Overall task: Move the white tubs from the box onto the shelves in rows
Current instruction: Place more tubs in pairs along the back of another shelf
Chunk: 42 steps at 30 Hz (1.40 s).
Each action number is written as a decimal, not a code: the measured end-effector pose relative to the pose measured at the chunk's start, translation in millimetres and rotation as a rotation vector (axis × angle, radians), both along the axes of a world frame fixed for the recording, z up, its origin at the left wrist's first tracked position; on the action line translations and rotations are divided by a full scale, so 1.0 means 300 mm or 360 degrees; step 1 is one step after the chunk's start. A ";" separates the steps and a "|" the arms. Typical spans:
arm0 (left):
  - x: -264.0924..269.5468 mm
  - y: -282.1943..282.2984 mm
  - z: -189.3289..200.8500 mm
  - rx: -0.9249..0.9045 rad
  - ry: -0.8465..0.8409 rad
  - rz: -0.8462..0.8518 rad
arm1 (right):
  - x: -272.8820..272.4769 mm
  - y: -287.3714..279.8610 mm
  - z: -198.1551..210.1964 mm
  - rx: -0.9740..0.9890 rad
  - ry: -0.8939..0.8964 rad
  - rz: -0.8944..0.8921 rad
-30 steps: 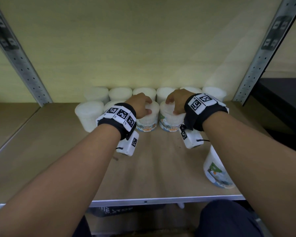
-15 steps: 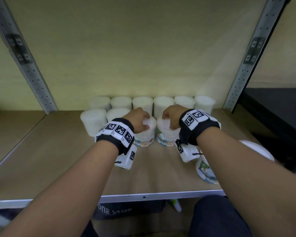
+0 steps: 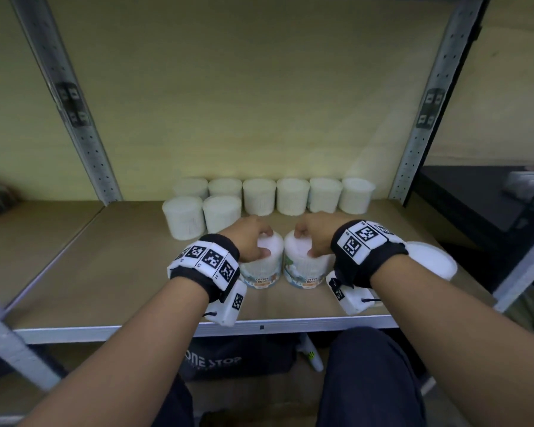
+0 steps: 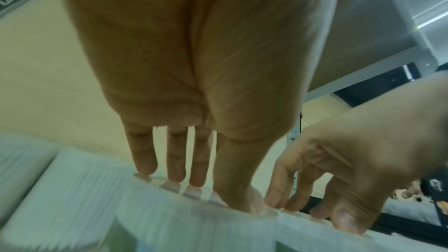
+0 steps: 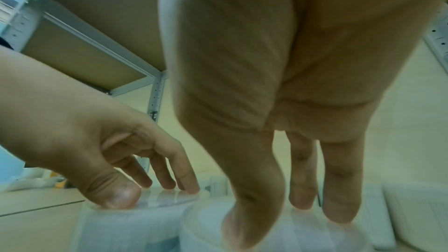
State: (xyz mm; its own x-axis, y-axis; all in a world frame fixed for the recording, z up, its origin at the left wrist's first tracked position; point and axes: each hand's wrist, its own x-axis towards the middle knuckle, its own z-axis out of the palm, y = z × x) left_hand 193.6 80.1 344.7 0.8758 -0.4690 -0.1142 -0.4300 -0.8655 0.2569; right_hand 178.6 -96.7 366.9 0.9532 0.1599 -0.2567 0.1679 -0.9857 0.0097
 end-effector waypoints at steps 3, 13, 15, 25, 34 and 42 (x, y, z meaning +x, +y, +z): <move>-0.049 -0.002 0.000 0.0016 -0.0007 -0.0016 | -0.059 -0.015 -0.005 0.0036 -0.0036 0.0001; -0.126 -0.021 -0.033 -0.0056 -0.0003 -0.0016 | -0.167 -0.065 0.009 0.0132 0.0052 -0.0035; -0.128 -0.023 -0.035 -0.0063 0.0014 -0.0012 | -0.175 -0.075 0.010 0.0155 0.0069 -0.0046; -0.138 -0.023 -0.030 -0.0124 0.0035 -0.0040 | -0.178 -0.083 0.021 0.0210 0.0126 -0.0068; -0.077 0.061 0.029 -0.0424 0.0016 0.0102 | -0.085 -0.029 0.056 0.0436 0.0036 -0.0056; 0.074 0.264 0.040 -0.0451 -0.0064 0.0453 | 0.103 0.161 0.077 0.0515 -0.0078 0.0078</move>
State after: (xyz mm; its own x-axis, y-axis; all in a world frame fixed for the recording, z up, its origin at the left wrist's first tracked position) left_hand 215.8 159.3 356.8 0.9764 -0.2148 0.0217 -0.1976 -0.8488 0.4904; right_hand 209.4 -48.5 389.9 0.9524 0.2713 -0.1390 0.2221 -0.9299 -0.2931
